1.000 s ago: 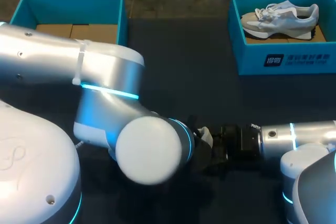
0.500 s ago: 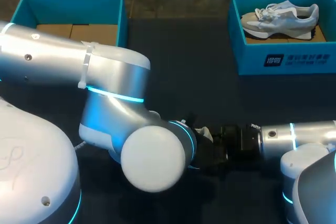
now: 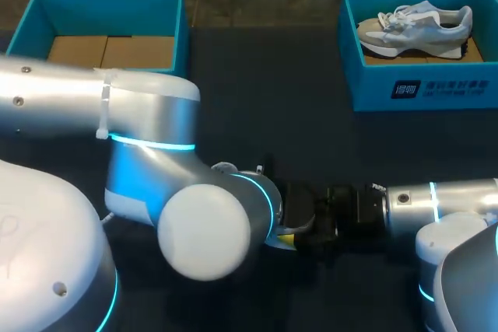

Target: Take the shoe out of the shoebox, open the shoe tongue, remove and reinsert the insole, then place the shoe into the shoebox

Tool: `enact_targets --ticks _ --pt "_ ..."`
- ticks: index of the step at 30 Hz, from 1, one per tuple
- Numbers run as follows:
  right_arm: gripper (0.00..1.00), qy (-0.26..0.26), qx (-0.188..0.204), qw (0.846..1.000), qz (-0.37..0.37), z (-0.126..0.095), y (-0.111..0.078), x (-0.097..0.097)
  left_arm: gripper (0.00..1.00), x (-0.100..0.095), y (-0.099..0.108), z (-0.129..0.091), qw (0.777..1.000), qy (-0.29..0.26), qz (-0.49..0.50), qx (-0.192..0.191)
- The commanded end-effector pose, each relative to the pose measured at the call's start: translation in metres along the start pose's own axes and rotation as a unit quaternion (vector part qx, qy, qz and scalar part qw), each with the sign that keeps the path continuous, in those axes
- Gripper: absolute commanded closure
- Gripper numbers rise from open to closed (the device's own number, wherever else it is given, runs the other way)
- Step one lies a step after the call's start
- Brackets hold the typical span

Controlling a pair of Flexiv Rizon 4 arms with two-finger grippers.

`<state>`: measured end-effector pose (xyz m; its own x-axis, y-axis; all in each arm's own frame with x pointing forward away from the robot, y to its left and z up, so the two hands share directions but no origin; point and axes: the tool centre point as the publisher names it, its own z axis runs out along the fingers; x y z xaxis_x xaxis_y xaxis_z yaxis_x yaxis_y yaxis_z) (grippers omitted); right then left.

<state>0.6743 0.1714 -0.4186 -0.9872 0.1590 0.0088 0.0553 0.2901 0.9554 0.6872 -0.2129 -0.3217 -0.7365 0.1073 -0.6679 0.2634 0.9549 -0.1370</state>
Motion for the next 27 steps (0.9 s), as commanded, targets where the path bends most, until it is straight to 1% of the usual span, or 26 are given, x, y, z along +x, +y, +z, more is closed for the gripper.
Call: enact_targets --ticks 1,11,16,22,27 --pt "1.00 0.000 0.002 1.000 0.000 0.0010 0.0010 0.0007 1.00 -0.0031 0.0062 -0.0014 0.999 -0.006 -0.027 0.018" --pt "1.00 0.000 0.002 1.000 0.000 0.0010 0.0010 0.0007 1.00 -0.0056 0.0028 0.0000 0.997 -0.014 -0.077 0.026" --pt "1.00 0.000 0.002 1.000 0.000 0.0010 0.0010 0.0007 1.00 -0.0071 0.0051 -0.0023 0.992 -0.011 -0.117 0.036" --pt "1.00 0.000 0.002 1.000 0.000 0.0010 0.0010 0.0007 1.00 -0.0070 0.0062 -0.0037 0.988 -0.014 -0.146 0.039" --pt "1.00 0.000 0.002 1.000 0.000 0.0010 0.0010 0.0007 1.00 -0.0104 0.0067 -0.0066 0.985 -0.013 -0.166 0.050"
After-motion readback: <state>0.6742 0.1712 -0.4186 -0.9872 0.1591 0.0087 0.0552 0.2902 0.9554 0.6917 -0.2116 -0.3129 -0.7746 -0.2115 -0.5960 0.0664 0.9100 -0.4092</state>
